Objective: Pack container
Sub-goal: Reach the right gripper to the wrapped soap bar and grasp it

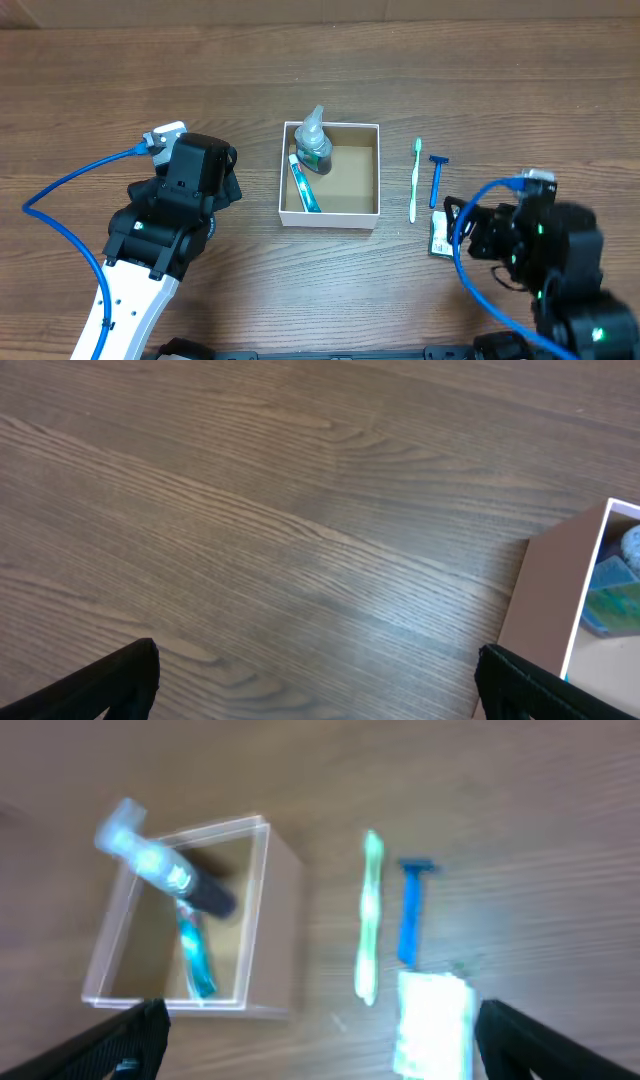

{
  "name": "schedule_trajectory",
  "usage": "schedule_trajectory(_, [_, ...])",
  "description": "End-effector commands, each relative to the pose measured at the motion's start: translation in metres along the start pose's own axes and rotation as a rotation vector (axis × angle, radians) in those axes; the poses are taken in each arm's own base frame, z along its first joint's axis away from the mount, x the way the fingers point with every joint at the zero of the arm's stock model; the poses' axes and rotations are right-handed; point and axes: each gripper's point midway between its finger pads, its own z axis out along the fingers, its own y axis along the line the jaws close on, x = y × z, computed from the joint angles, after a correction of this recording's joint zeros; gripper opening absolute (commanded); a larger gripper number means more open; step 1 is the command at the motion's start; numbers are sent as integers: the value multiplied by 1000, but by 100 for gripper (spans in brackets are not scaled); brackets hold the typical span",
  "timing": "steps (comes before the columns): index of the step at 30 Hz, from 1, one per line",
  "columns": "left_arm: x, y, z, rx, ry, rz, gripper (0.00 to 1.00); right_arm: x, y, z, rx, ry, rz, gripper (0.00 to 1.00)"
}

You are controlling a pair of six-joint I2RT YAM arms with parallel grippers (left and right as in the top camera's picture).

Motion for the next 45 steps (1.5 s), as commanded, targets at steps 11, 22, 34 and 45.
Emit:
schedule_trajectory(11, [-6, 1, -1, -9, -16, -1, 100, 27, -50, 65, 321, 436, -19, 100])
schedule_trajectory(22, [-6, 1, -1, -9, -16, -1, 100, 54, -62, 114, 349, 605, -13, 100])
schedule_trajectory(34, [-6, 1, -1, -9, -16, -1, 100, 119, -88, 142, 353, 628, -11, 100])
schedule_trajectory(45, [-6, 1, -1, -9, -16, -1, 100, 135, -95, 151, 337, 614, -37, 100])
